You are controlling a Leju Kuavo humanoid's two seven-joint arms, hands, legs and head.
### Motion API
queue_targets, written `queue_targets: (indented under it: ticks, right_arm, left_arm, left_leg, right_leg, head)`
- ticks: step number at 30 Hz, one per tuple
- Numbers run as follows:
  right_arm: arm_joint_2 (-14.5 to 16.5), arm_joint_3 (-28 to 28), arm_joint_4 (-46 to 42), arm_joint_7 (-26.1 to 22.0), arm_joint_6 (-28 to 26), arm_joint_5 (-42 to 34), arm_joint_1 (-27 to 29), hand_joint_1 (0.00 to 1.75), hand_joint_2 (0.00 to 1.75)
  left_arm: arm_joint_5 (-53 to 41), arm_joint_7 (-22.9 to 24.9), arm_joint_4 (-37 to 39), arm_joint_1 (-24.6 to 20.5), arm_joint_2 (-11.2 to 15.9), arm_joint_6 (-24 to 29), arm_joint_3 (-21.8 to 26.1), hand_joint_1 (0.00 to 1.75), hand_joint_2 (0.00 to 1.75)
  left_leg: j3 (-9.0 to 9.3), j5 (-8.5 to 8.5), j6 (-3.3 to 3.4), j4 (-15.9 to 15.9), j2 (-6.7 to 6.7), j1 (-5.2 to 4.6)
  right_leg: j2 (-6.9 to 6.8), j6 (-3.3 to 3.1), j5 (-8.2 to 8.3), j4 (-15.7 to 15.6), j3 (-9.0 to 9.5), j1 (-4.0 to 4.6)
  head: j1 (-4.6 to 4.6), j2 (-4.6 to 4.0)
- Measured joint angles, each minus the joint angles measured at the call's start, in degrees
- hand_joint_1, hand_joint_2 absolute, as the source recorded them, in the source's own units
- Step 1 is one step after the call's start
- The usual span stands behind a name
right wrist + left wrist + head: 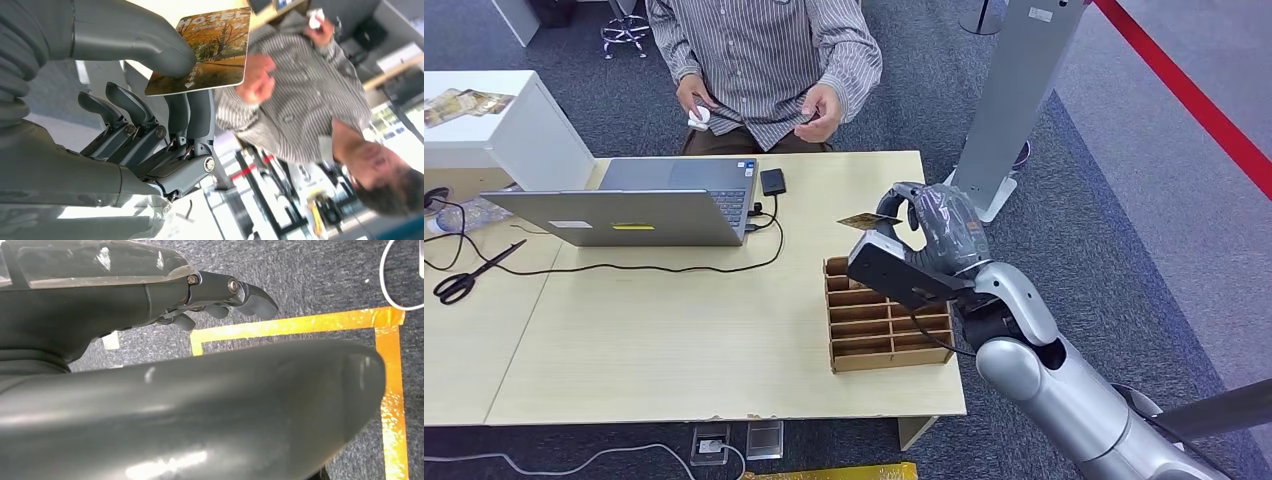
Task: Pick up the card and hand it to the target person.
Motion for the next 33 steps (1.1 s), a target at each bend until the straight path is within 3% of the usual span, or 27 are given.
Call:
queue_targets:
  ticks: [5, 10, 21, 24, 25, 28, 33]
  right_arm:
    - [2.3, 0.0, 6.5, -4.5, -12.4, 6.0, -0.4, 1.66, 1.75]
    - [4.4, 0.0, 13.4, -5.7, -23.2, 11.9, -0.5, 1.66, 1.75]
    - [5.9, -0.1, 20.9, -5.1, -26.8, 13.5, -0.5, 1.66, 1.75]
    - [6.1, -0.2, 21.6, -5.3, -26.9, 13.6, -0.4, 0.41, 1.75]
    - [6.2, -0.2, 21.9, -5.4, -26.9, 13.6, -0.3, 0.00, 1.75]
    - [6.5, -0.4, 22.5, -5.9, -26.9, 13.7, -0.3, 0.00, 1.75]
    - [7.1, -0.6, 23.1, -6.4, -26.7, 10.9, -0.3, 0.00, 1.75]
  left_arm:
    - [-0.1, -0.4, 0.0, -0.1, -0.3, 0.0, 0.0, 0.00, 0.00]
    - [-0.8, -0.4, 0.0, -0.2, -0.7, 0.0, 0.0, 0.00, 0.00]
    - [-1.2, 0.2, 0.0, -0.6, -0.9, 0.2, -0.2, 0.00, 0.00]
    - [-1.2, 0.2, 0.0, -0.6, -0.9, 0.0, -0.2, 0.00, 1.31]
    - [-1.3, 0.2, 0.0, -0.6, -0.9, -0.1, -0.3, 0.00, 1.31]
    - [-1.3, -0.1, 0.0, -0.6, -0.9, -0.6, -0.3, 0.00, 0.00]
    - [-0.3, -0.8, 0.0, -0.4, -0.9, -0.2, -0.3, 0.00, 0.00]
  left_leg:
    - [-0.01, 0.00, 0.00, 0.0, -0.01, 0.00]
    - [-0.01, 0.00, 0.00, 0.0, -0.01, 0.00]
    - [0.01, 0.00, 0.00, 0.0, 0.00, 0.00]
    - [0.01, 0.00, 0.00, 0.0, 0.00, 0.00]
    - [0.00, 0.00, 0.00, 0.0, 0.00, 0.00]
    - [0.00, 0.00, 0.00, 0.0, 0.00, 0.00]
    - [0.00, 0.00, 0.00, 0.0, 0.00, 0.00]
  right_leg:
    - [0.00, 0.00, 0.00, 0.0, 0.00, 0.00]
    - [0.00, 0.00, 0.00, 0.0, -0.01, 0.00]
    - [0.01, 0.00, 0.00, 0.0, -0.01, 0.00]
    - [0.00, 0.00, 0.00, 0.0, -0.01, 0.00]
    - [0.00, 0.00, 0.00, 0.0, -0.01, 0.00]
    - [0.00, 0.00, 0.00, 0.0, -0.02, 0.00]
    - [0.00, 0.00, 0.00, 0.0, -0.02, 0.00]
  head:
    - [0.05, 0.01]
    - [0.07, 0.01]
    - [0.02, 0.01]
    - [0.05, 0.01]
    - [0.05, 0.00]
    - [0.04, 0.00]
    - [0.01, 0.01]
